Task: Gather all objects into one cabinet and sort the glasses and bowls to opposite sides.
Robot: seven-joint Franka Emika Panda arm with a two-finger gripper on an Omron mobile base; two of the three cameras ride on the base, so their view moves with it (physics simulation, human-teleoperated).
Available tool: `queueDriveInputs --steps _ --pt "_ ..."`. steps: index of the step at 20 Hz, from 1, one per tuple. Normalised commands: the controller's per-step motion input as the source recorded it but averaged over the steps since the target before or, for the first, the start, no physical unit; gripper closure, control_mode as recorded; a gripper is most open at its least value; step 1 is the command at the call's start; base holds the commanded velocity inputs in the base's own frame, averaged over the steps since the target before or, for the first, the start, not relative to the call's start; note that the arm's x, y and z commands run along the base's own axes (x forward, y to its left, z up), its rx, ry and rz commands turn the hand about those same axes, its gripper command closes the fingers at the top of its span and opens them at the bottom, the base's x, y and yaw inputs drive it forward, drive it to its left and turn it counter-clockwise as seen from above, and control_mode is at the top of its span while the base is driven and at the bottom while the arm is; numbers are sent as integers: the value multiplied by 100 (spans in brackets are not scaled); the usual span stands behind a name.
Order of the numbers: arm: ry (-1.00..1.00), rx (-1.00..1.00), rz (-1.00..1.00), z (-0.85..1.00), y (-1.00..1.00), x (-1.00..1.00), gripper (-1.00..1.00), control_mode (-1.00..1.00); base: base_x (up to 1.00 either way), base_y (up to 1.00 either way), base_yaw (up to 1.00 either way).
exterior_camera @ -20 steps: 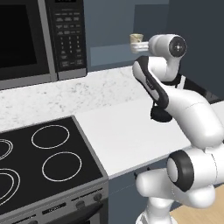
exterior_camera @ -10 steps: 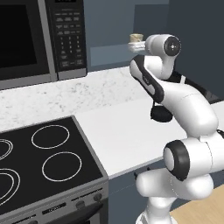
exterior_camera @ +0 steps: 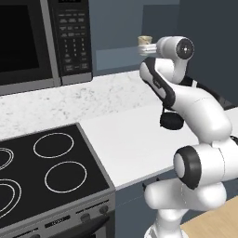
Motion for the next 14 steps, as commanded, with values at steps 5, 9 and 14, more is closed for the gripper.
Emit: queueDriveInputs --steps 5,9,14 --pt "0 0 0 0 -13 13 -100 -100 0 0 0" --pt "0 0 0 -2 -9 19 -100 -100 0 0 0" --pt "0 0 0 -8 -3 27 -100 -100 0 0 0"
